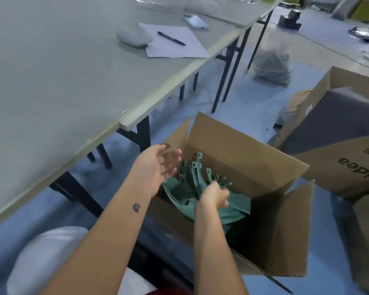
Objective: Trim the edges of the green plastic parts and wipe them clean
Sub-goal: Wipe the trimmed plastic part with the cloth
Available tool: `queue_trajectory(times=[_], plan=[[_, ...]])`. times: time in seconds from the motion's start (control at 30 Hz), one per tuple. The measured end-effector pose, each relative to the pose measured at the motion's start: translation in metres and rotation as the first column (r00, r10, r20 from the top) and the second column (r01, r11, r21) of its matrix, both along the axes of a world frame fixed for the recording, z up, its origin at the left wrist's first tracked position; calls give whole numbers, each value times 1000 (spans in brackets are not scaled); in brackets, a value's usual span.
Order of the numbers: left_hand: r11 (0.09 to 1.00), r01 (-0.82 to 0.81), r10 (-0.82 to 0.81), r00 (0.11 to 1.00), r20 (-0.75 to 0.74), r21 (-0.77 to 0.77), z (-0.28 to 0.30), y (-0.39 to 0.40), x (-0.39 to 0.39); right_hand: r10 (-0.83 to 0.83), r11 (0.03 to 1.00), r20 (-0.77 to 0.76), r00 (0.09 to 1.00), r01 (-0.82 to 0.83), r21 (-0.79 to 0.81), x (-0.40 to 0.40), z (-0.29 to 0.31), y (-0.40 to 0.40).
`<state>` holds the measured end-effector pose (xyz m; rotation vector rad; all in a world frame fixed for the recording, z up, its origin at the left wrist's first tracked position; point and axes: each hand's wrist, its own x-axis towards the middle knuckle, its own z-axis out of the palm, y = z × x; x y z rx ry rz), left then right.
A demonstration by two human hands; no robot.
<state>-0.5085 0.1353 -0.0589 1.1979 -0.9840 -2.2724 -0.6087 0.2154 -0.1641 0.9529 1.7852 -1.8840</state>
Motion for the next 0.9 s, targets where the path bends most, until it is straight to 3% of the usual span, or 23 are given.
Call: queue_trajectory(times=[0.1, 0.23, 0.3, 0.37, 0.43, 0.53, 0.67, 0.73, 0.8, 0.9], plan=[[988, -68, 69, 998, -2, -136, 16, -6, 11, 120, 990, -301, 946, -138, -38, 15, 46, -39], [911, -118, 98, 993, -71, -395, 48, -21, 41, 234, 913, -678, 697, -397, -92, 65, 123, -89], [805, -161, 149, 986, -67, -571, 69, -33, 71, 225, 833, -784, 578, -532, -153, 106, 160, -111], [629, -166, 238, 971, -15, -759, 92, -46, 107, 221, 735, -857, 466, -657, -168, 150, 188, -132], [502, -219, 355, 934, -31, -837, 111, -61, 156, 253, 583, -895, 368, -796, -163, 204, 207, -153], [432, -371, 563, 823, -76, -822, 124, -82, 242, 341, 314, -926, 163, -948, -51, 292, 220, -183], [268, -401, 848, 530, 17, -876, 116, -99, 348, 401, -57, -882, -249, -967, 247, 395, 208, -210], [254, -390, 915, 394, 89, -885, 105, -105, 389, 393, -206, -802, -451, -893, 401, 431, 199, -219], [306, -401, 923, 349, 164, -863, 92, -110, 415, 340, -281, -720, -606, -795, 537, 451, 191, -226], [376, -385, 899, 373, 231, -843, 69, -113, 428, 278, -263, -617, -736, -676, 688, 454, 175, -234]])
